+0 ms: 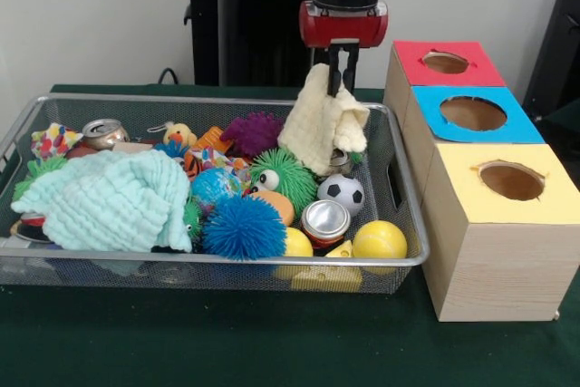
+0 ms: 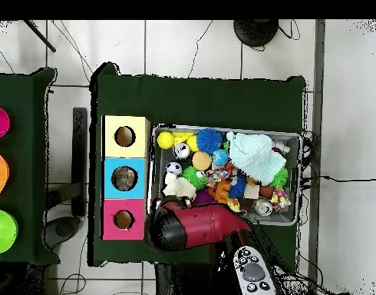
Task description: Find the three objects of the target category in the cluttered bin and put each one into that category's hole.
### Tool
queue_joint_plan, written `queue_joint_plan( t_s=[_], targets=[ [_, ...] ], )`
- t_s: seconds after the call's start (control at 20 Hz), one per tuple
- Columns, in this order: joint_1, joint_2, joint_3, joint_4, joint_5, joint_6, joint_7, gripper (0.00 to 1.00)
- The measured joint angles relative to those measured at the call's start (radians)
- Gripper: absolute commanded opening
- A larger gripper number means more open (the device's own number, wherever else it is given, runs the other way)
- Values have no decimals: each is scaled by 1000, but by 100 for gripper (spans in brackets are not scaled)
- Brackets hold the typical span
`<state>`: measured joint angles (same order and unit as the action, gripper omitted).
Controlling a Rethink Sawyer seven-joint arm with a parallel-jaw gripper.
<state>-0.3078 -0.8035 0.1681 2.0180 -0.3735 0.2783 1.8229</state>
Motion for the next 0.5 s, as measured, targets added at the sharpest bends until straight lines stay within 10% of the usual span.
queue_joint_plan(
  t_s=[0.4,0.45,0.5],
  targets=[
    [-24,-46,0,-29,60,177,0,0],
    [-27,-51,0,-34,64,199,0,100],
    [-28,-55,0,-39,66,215,0,100]
  ],
)
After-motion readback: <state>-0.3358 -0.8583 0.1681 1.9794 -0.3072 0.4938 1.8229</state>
